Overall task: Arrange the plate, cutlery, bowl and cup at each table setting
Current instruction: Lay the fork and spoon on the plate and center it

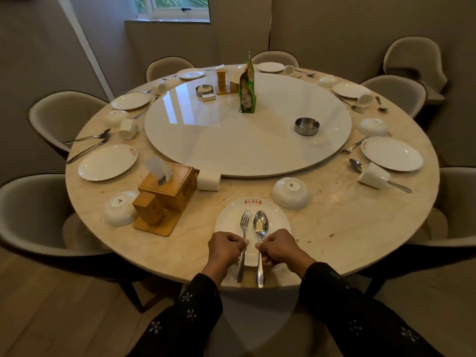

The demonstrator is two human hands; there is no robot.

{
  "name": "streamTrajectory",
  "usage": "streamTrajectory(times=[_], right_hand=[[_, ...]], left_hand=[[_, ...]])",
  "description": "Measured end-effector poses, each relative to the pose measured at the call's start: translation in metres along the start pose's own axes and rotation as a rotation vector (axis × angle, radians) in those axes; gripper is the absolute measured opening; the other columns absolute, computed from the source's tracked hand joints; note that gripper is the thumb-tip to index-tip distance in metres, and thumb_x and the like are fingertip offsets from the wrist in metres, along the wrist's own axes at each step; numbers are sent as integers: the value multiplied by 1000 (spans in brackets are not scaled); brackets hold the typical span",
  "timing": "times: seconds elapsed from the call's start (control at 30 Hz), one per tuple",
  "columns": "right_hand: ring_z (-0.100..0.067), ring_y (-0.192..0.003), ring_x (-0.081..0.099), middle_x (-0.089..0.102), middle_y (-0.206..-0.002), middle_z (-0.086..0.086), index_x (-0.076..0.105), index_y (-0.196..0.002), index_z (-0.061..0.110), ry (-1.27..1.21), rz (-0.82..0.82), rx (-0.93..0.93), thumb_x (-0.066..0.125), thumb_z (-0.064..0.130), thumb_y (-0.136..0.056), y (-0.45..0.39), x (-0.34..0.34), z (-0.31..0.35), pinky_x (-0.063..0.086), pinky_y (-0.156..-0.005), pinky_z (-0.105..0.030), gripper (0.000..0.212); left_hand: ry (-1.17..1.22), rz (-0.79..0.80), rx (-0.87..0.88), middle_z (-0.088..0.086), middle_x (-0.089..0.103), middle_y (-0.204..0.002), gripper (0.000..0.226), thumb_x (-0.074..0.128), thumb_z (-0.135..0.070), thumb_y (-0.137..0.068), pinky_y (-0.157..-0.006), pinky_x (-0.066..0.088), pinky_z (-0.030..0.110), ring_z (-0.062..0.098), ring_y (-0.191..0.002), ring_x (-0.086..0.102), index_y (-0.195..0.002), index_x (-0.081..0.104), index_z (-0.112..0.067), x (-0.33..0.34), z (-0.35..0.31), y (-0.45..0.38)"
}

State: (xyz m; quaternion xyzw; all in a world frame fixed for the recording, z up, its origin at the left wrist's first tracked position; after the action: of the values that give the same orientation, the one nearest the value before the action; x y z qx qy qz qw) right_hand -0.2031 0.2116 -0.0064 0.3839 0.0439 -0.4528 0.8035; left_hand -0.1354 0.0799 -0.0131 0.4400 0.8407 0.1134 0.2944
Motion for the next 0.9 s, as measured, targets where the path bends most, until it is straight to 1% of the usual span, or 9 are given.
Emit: streamTrajectory(times=[0.07, 0.13, 0.23, 0.5, 0.63, 0.7, 0.77, 0.83, 0.9], right_hand=[[-12, -46, 58, 63, -59, -6, 67, -83, 1, 23, -18, 11, 66, 17, -90, -1, 1, 0, 49, -46, -20, 18], [-12, -47, 59, 63, -59, -6, 67, -81, 2, 45, -39, 24, 66, 18, -90, -3, 2, -1, 49, -48, -21, 19], [-12, -48, 59, 63, -58, -5, 67, -79, 3, 77, -69, 25, 67, 21, -90, -5, 6, -1, 49, -50, -21, 20], [-13, -50, 54, 63, -65, -6, 72, -84, 2, 163, -137, 15, 66, 27, -90, -6, 12, 3, 45, -49, -21, 26], [-14, -64, 61, 69, -78, -5, 70, -81, 11, 209, -273, -80, 67, 32, -88, -3, 2, 2, 49, -60, -26, 23], [-17, -82, 63, 68, -91, -4, 64, -92, 17, 163, -430, -129, 67, 31, -88, 3, -13, -4, 46, -69, -27, 14], [-20, -97, 59, 58, -108, -5, 55, -114, 19, 109, -518, -146, 65, 29, -89, 8, -26, -15, 44, -76, -28, 29], [-26, -108, 56, 54, -119, -10, 45, -132, 16, 64, -491, -111, 64, 26, -90, 5, -31, -28, 44, -86, -32, 47], [-31, -111, 58, 59, -122, -16, 44, -136, 13, 37, -419, -67, 62, 19, -90, 1, -29, -35, 48, -95, -37, 49]], left_hand=[[-40, 32, 3, 6, 70, -83, 8, 75, -14, -82, -57, 55, 26, 17, -76, 66, -75, 72, -11, -1, -1, -3], [-70, 60, 4, 9, 71, -82, 8, 75, -12, -82, -68, 61, 35, 21, -76, 69, -74, 71, -11, -2, -1, -6], [-132, 88, 30, 11, 72, -80, 11, 74, -10, -82, -74, 61, 40, 23, -75, 72, -72, 70, -12, 0, -1, -10], [-171, 132, 59, 12, 71, -86, 7, 74, -15, -83, -65, 60, 30, 21, -73, 71, -84, 69, -10, -1, 1, -16], [-176, 3, 167, 5, 67, -101, 12, 68, -21, -88, -67, 54, 23, 16, -85, 64, -97, 66, -14, -18, 5, -26], [-138, -103, 163, 6, 64, -105, 21, 67, -23, -89, -72, 53, 24, 17, -89, 62, -107, 61, -15, -35, 7, -36], [-82, -164, 110, 8, 61, -110, 32, 68, -24, -88, -83, 53, 30, 18, -94, 58, -117, 55, -16, -50, 9, -46], [-51, -134, 60, 7, 59, -109, 43, 67, -25, -89, -88, 51, 33, 19, -95, 57, -126, 49, -16, -56, 14, -51], [-4, -72, 22, 4, 60, -105, 45, 66, -23, -90, -90, 54, 36, 21, -96, 61, -131, 48, -18, -53, 19, -49]])
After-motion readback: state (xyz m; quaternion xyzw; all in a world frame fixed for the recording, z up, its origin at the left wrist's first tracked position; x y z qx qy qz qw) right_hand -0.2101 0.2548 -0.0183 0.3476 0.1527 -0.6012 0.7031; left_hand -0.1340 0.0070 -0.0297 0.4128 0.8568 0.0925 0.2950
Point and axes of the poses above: each hand's wrist, its own y-axis away from the middle knuckle, its own x-axis out of the palm, z = x × y, the point moved 3 cm from there along -y, towards the middle knuckle
